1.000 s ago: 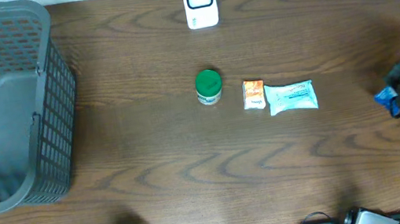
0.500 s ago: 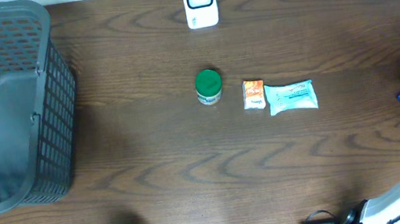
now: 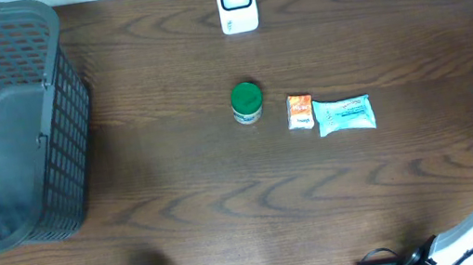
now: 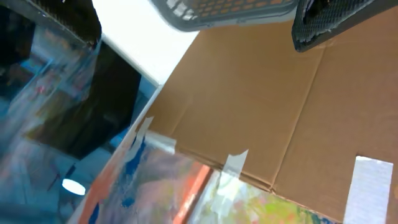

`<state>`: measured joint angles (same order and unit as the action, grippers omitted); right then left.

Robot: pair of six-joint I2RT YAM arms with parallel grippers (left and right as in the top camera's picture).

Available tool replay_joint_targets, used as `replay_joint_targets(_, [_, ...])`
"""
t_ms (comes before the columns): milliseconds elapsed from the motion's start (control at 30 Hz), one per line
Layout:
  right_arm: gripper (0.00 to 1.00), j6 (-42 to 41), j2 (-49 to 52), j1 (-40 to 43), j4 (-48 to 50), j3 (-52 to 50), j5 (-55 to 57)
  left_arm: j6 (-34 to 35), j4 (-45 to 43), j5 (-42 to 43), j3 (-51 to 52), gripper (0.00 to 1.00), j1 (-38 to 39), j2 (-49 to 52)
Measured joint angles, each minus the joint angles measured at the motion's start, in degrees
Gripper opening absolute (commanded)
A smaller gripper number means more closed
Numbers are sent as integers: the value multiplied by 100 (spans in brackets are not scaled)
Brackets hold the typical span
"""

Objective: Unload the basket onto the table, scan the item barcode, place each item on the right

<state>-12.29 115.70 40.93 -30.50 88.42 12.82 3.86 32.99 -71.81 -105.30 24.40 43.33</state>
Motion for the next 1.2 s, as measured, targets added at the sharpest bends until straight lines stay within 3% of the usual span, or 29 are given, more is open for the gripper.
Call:
replay_joint_targets(200, [99, -90, -542, -240, -1451, 468, -1202, -367, -2553, 17, 2, 98, 0, 46])
replay_joint_targets(300, [99, -293, -798, -529, -2028, 496, -1947, -920, -3206, 343, -24, 98, -2, 66])
replay_joint_targets(433, [99, -516, -872, -1143, -2756, 522, -2894, -1891, -2887, 962, -39, 98, -4, 116])
replay_joint_targets(567, [99, -595, -872, -2035, -3348, 520, -3377, -2787, -1801, 1493, 0, 98, -13, 188])
replay_joint_targets(867, [99, -1349, -872, -4140, -3456, 520, -3661, -3401, -1075, 2485, 929, 98, -70, -179])
replay_joint_targets(1033, [99, -3705, -872, -4996, -4133, 516, -3274, -3467, -1088, 2811, 2083, 98, -433, -1019])
replay_joint_targets(1200, [99, -6373, -872, -5289, -4076, 428, -3045, -3501, -1097, 3060, 2704, 98, -778, -1534])
